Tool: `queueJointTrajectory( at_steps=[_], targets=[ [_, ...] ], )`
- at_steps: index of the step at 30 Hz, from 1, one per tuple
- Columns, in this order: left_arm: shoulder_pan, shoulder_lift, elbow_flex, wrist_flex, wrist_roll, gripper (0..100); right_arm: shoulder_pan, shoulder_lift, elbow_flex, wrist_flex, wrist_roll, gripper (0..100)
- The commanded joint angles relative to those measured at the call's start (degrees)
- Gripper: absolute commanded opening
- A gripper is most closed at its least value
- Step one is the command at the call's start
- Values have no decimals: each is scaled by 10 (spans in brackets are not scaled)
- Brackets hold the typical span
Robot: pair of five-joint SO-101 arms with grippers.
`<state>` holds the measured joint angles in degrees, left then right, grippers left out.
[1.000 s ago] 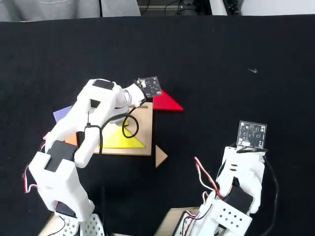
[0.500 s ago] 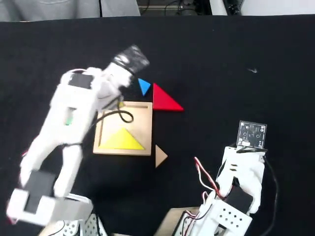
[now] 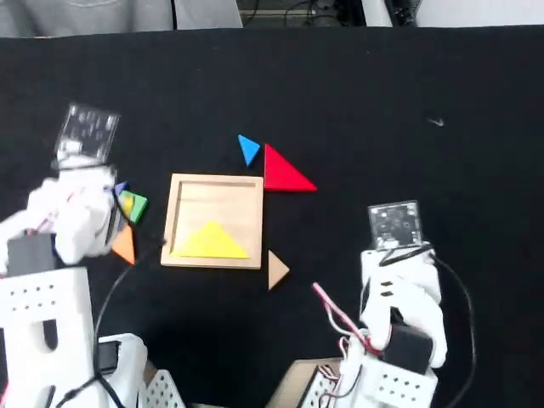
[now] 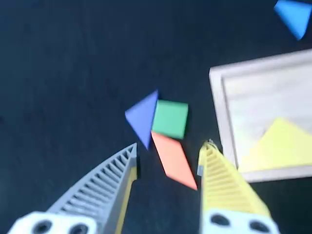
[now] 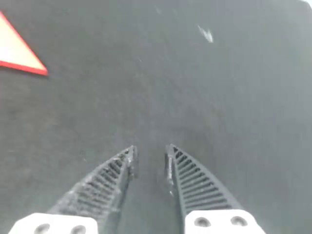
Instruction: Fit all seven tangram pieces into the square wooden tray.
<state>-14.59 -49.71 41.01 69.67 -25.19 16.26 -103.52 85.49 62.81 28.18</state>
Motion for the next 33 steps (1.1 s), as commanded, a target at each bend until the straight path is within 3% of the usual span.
queueJointTrajectory(
  at_steps=[1, 7, 13, 17, 23, 29, 33],
  targets=[
    [-31, -50, 156, -57, 13, 206, -37, -47, -66, 7, 6, 112],
    [-102, -74, 246, -116, 98, 209, -55, 50, -176, 47, 5, 113],
    [-88, -99, 304, -138, 167, 209, -58, 255, -335, 54, -4, 113],
    [-114, -112, 345, -190, 171, 209, -124, 412, -440, 77, -34, 113],
    [-142, -109, 372, -195, 159, 210, -263, 646, -582, 90, -53, 113],
    [-210, -114, 387, -200, 134, 210, -309, 854, -710, 60, -53, 113],
    [-218, -114, 396, -218, 135, 210, -324, 1001, -783, 49, -51, 154]
  ],
)
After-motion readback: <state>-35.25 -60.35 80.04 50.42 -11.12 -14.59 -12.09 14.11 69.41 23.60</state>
